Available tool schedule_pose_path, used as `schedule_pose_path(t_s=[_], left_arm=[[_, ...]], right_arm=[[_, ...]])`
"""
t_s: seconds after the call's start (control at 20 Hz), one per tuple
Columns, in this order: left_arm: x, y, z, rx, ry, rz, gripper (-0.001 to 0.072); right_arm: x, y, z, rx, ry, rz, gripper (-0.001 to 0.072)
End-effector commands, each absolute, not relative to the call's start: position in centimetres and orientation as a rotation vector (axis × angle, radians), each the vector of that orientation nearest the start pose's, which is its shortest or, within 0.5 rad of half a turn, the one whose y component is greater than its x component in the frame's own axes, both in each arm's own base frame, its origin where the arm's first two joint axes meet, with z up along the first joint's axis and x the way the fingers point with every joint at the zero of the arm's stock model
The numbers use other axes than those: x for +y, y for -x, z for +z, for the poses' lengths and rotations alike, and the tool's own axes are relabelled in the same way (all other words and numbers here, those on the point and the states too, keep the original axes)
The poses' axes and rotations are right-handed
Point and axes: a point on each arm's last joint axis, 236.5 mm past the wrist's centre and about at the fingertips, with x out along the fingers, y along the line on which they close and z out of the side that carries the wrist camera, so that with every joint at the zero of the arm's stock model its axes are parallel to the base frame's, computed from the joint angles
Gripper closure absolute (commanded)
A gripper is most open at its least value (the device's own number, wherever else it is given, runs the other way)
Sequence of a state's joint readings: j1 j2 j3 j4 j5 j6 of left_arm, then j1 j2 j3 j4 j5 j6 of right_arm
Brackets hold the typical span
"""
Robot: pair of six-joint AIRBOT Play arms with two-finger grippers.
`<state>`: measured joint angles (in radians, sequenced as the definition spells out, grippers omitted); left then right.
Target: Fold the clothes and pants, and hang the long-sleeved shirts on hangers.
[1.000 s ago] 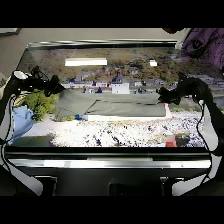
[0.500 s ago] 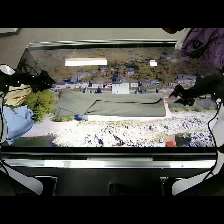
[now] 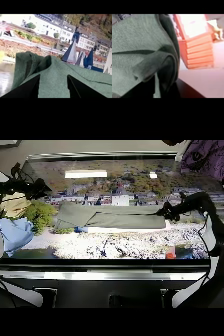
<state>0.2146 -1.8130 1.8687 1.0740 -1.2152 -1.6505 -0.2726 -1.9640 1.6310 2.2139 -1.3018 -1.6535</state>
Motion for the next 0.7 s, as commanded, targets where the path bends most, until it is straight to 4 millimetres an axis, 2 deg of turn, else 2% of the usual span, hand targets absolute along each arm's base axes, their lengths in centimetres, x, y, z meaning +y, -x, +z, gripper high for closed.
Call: schedule_pose_path(t_s=[0.0,0.05,0.1,0.15,0.2,0.3,0.4,0.55,0.65], left_arm=[[-0.5,-55.2,4.8,1.087,0.589,-0.107,0.0306],[-1.6,-55.3,4.8,1.089,0.578,-0.124,0.0333],[-3.0,-55.5,4.8,1.09,0.565,-0.144,0.042],[-4.8,-55.6,4.6,1.094,0.548,-0.171,0.0654],[-7.0,-55.8,4.3,1.097,0.53,-0.201,0.0691],[-11.9,-55.8,2.7,1.123,0.516,-0.249,0.0692],[-17.7,-54.9,0.0,1.189,0.519,-0.295,0.0692],[-28.3,-52.2,-2.9,1.261,0.555,-0.441,0.0692],[-35.0,-49.9,-3.9,1.283,0.598,-0.534,0.0693]], right_arm=[[3.7,-48.2,-9.7,1.476,-0.729,0.246,0.0679],[3.8,-48.1,-9.0,1.472,-0.724,0.252,0.0677],[3.6,-48.0,-7.8,1.462,-0.716,0.246,0.0678],[3.0,-47.8,-6.5,1.453,-0.7,0.218,0.0678],[2.3,-47.5,-4.9,1.444,-0.675,0.182,0.0678],[0.8,-46.8,-1.3,1.424,-0.61,0.115,0.0678],[-0.7,-46.1,2.7,1.391,-0.555,0.048,0.0678],[-2.4,-45.3,8.2,1.33,-0.499,-0.027,0.0678],[-2.9,-44.8,11.2,1.302,-0.48,-0.051,0.0678]])
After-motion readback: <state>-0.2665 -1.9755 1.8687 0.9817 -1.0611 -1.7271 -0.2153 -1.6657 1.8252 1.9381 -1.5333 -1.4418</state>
